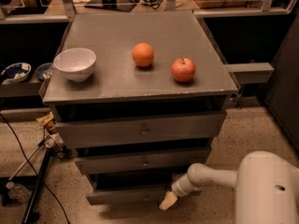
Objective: Open bottom drawer
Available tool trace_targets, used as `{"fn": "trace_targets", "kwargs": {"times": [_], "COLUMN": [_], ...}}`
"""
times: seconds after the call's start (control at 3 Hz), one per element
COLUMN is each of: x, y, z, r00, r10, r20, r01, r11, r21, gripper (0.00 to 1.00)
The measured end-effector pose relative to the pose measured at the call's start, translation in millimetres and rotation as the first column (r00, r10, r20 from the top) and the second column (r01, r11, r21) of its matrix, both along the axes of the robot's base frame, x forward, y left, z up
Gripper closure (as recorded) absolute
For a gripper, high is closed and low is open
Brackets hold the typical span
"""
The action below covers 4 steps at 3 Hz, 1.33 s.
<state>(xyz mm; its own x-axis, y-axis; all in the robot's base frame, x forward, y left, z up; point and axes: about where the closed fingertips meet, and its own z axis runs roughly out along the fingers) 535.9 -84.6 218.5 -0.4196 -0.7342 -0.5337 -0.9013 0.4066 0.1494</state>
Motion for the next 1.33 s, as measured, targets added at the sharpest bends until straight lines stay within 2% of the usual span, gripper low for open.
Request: {"fn": "trace_targets", "kwargs": {"times": [0.67,1.0,1.33], "x": [-29,-30,-31], "y": [-15,-16,-8], "z": [1,1,-6], "r00": [0.998,0.9979,0.9982], "r10": [-0.017,-0.019,0.019], "r20": [-0.061,-0.063,-0.057], "r01": [0.02,0.022,-0.016], "r11": [0.998,0.998,0.998], "r21": [0.057,0.058,0.053], "gripper": [0.0,0.0,0.0]}}
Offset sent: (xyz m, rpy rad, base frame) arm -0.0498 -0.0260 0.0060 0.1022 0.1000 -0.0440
